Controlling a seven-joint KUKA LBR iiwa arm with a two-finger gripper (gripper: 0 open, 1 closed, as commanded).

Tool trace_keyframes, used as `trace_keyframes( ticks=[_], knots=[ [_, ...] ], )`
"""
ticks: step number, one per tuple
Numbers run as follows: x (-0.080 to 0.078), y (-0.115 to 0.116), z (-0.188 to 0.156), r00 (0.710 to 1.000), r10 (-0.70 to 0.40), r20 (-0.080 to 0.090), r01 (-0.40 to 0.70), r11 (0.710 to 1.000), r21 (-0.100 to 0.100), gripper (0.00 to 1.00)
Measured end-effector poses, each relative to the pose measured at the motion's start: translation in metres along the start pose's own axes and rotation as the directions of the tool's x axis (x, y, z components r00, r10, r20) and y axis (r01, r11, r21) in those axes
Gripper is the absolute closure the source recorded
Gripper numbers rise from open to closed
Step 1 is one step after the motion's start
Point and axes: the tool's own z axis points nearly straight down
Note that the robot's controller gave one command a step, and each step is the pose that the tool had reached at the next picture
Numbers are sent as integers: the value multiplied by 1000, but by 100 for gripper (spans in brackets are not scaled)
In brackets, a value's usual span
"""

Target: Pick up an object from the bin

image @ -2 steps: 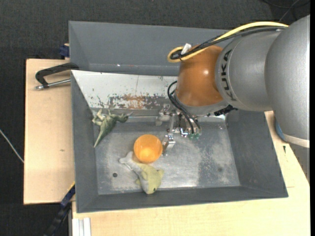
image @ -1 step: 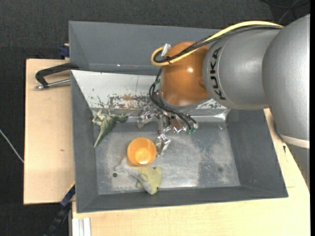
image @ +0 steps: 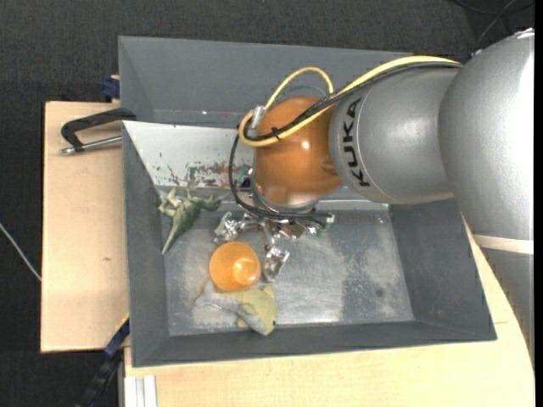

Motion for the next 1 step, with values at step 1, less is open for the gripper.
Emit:
trace_keyframes(
  ticks=[1],
  knots=[
    [-4, 31, 0, 966, -258, 1, 258, 966, -1, 0]
  ],
)
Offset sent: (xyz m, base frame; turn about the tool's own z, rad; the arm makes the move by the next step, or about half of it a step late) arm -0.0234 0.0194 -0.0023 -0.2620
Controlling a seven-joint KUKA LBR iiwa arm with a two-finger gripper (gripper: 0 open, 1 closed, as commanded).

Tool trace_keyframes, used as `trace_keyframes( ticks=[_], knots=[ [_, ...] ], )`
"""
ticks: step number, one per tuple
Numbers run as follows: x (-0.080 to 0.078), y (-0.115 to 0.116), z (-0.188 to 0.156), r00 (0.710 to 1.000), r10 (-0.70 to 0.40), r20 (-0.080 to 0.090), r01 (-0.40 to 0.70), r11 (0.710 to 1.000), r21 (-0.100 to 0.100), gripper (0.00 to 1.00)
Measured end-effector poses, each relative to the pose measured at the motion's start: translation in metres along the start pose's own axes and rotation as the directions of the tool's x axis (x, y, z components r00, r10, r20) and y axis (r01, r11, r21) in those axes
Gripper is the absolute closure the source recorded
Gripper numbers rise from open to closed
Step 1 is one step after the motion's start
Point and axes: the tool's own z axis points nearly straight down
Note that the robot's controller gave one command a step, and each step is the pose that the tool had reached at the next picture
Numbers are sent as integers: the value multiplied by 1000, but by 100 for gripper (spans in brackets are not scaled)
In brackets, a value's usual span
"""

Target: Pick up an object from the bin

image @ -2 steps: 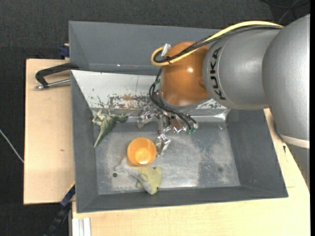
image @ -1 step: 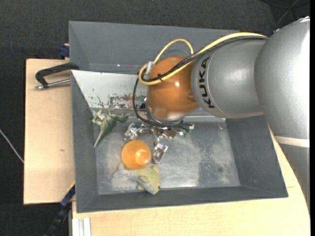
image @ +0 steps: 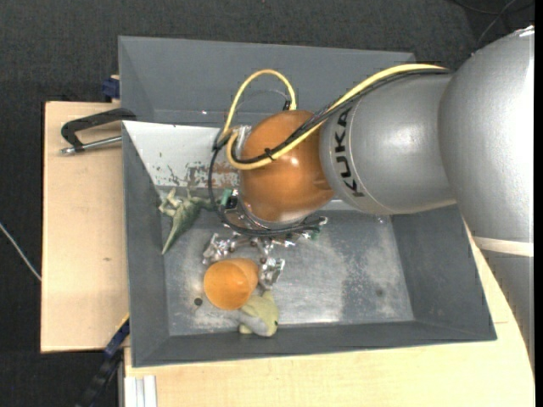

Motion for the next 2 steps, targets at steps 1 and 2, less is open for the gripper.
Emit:
trace_keyframes(
  ticks=[1, 2],
  knots=[
    [-1, -2, -2, 1000, 3, 4, -3, 1000, 4, 100],
    [-4, -3, -26, 1000, 5, 3, -5, 1000, 4, 100]
  ],
)
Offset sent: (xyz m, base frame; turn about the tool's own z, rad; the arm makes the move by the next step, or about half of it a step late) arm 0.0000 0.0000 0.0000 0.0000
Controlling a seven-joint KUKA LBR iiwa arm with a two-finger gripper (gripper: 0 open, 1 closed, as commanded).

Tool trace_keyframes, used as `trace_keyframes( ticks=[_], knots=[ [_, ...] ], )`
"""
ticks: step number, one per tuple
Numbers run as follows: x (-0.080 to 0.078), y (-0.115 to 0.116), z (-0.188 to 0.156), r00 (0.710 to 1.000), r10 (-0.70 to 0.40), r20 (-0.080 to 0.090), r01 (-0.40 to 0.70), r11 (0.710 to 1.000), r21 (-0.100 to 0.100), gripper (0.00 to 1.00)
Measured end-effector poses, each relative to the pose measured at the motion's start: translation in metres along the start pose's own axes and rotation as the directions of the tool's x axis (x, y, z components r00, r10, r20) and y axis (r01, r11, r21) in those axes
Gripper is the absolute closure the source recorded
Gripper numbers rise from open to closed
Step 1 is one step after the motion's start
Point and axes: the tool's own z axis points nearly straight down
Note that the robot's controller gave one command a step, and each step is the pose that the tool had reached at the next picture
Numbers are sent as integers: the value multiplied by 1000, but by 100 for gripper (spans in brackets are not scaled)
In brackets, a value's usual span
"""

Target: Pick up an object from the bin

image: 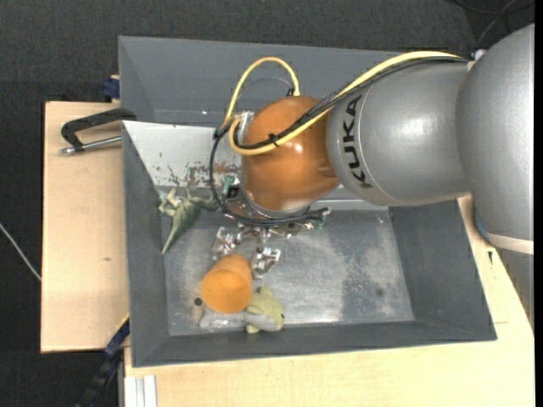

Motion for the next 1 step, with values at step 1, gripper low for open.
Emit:
trace_keyframes(
  ticks=[1],
  knots=[
    [-4, -2, -80, 1000, 2, 4, -2, 1000, 5, 100]
  ],
)
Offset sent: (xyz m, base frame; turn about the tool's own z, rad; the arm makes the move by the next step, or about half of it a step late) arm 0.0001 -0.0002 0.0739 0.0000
